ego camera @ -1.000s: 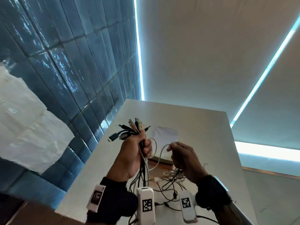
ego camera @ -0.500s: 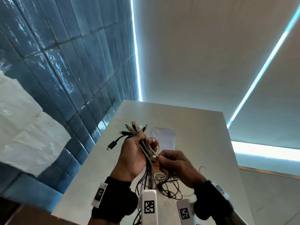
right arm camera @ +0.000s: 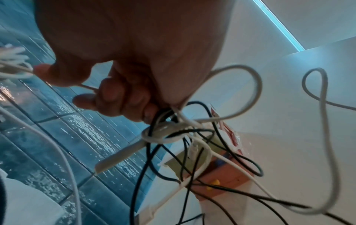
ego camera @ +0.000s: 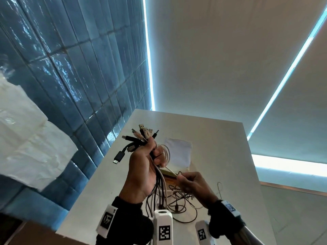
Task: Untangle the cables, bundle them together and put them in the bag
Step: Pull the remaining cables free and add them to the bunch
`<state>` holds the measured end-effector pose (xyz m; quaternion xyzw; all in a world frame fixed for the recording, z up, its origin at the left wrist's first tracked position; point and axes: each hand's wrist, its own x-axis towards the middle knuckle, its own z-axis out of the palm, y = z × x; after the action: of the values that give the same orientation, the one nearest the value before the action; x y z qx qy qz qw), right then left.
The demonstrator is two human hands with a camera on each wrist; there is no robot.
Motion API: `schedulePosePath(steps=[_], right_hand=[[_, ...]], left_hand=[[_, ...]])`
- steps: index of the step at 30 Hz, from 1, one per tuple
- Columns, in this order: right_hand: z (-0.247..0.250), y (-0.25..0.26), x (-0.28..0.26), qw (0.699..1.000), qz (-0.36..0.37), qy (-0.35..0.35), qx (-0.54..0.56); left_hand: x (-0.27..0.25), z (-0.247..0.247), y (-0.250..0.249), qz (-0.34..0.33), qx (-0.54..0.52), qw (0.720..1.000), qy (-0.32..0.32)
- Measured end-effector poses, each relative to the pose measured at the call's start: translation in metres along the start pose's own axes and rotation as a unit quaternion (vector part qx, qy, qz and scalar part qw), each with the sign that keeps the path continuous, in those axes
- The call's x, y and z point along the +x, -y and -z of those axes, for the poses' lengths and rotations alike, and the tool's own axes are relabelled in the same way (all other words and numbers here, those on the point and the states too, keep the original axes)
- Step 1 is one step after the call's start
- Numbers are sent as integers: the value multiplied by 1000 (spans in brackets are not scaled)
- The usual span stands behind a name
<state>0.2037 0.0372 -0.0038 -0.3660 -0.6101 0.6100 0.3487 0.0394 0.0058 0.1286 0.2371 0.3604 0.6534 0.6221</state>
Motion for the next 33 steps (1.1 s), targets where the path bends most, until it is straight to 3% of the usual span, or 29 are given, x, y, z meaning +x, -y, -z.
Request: schedulePosePath(steps=[12,19,23,27,33], right_hand=[[-3,-31,-2,1000,-5,-22,11],[25,-33,-3,986,23,-21,-166],[47,-47,-19,986,-44,5,-158],[31,-47,-23,988,-53,0,-143],[-17,-30,-5,979,-18,36,-202]], left_hand=[[-2,-1,2,18,15,1000,8],[11,14,-14,-24,-15,999,-38],[16,27,-30,-61,-35,996,-57],[16,28,-25,-50,-58,997,-29],[13,25,-22,-40,-68,997,11]])
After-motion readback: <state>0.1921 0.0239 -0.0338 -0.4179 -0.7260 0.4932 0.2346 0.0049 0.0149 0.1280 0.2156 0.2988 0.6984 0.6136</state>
